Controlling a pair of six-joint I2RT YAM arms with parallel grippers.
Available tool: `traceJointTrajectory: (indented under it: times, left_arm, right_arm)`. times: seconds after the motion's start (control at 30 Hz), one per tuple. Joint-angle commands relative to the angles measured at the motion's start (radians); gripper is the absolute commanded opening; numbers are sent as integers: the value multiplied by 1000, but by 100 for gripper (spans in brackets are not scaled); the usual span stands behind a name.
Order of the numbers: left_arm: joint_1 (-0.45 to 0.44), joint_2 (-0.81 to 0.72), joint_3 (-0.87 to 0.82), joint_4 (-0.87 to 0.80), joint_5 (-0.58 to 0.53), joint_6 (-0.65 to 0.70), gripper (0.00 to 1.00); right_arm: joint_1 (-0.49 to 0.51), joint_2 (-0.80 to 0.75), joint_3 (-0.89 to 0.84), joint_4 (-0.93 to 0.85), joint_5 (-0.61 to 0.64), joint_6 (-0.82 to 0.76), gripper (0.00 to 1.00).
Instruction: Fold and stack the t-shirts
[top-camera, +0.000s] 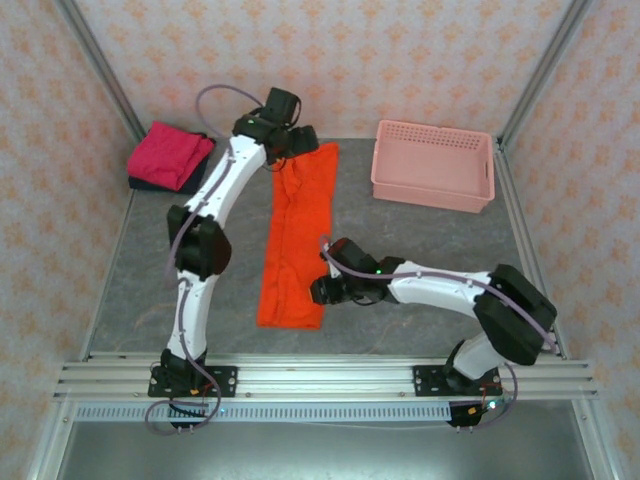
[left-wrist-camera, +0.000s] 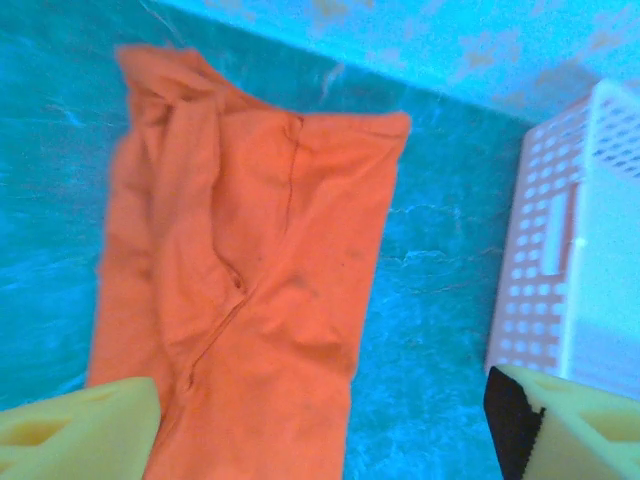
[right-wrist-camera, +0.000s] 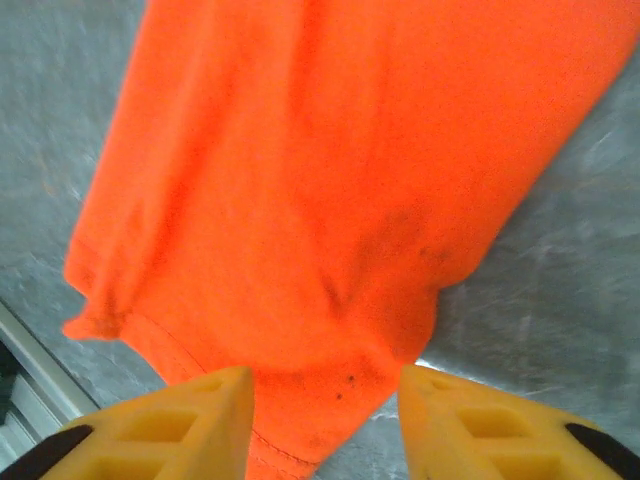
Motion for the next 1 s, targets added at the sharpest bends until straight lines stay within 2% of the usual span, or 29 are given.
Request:
traceJointTrajectory:
  times: [0.0,0.1,0.2,0.3,0.4,0.6,0.77,0.87,0.97]
  left_arm:
    - [19,-193,-247,27,-94,28,92]
    - [20,-402,-559,114,-91,16,100]
    - [20,-565,-807,171,-38,-30,100]
    - [20,-706,-1015,164,19,-28,100]
    - [20,-839,-1185,113,30,-8,100]
    - [21,-1038,-1434,6,119,4,98]
    - [-13,-1104,-1641,136,313,-62,91]
    - [-52,-1117,-1712,186,332,-103,90]
    - [-59,-1138,-1752,192,332,-110,82]
  right_arm:
    - [-46,-77,-54,45,80,131,53]
    - [-83,-112,-86,49,15,261,59]
    - [-85,-147,-137,86,-52,385,60]
    - [-82,-165,-205,178,-121,511,60]
    - [-59,-165,-259,234,-118,600,57]
    - [38,-82,-258,312,-77,682,53]
    - [66,22,-260,425,-107,723,48]
    - [76,75,-260,488,-140,739,45]
    - [82,104,-268,538,-166,758,42]
